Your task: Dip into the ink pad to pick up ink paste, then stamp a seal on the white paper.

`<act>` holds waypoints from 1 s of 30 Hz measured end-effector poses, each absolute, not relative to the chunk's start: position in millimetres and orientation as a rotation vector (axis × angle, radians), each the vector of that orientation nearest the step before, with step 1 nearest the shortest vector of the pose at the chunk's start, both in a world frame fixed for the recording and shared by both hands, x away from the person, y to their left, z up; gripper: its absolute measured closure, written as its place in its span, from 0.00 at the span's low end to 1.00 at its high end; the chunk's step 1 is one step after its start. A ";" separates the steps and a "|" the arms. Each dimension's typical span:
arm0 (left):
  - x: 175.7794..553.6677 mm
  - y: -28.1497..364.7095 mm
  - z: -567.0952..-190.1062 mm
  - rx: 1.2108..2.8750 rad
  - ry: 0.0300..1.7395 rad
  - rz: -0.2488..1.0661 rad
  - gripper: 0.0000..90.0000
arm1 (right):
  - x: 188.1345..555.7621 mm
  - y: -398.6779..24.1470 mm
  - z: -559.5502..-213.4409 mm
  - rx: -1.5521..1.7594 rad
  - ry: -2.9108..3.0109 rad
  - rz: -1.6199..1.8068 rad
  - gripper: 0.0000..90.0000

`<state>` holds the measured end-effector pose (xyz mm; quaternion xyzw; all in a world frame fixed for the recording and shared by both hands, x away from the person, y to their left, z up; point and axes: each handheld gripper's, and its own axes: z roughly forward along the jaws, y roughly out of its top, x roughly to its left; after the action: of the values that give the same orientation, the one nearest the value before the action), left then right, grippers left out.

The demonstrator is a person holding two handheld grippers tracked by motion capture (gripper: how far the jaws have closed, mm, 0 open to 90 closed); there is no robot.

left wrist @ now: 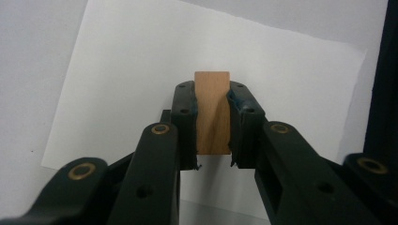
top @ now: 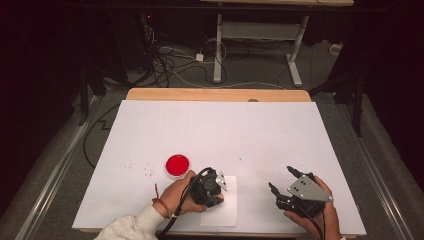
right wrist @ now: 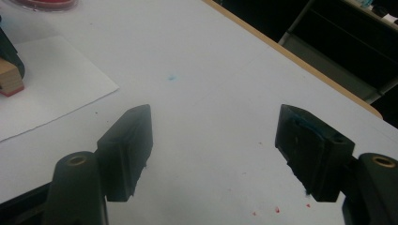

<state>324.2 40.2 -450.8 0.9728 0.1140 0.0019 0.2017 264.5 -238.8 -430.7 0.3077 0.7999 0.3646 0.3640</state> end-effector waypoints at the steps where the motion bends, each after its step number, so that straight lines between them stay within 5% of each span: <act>1: 324.0 40.3 -450.9 2.715 0.324 0.004 0.82 | 264.4 -239.1 -430.7 0.792 2.058 0.936 0.32; 30: 319.3 56.9 -420.6 2.627 0.354 0.128 0.82 | 260.7 -241.4 -428.4 0.778 2.045 0.947 0.32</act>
<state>319.3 56.9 -420.6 0.9606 0.1296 0.0467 0.2415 260.7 -241.4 -428.4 0.3032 0.7970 0.3691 0.3696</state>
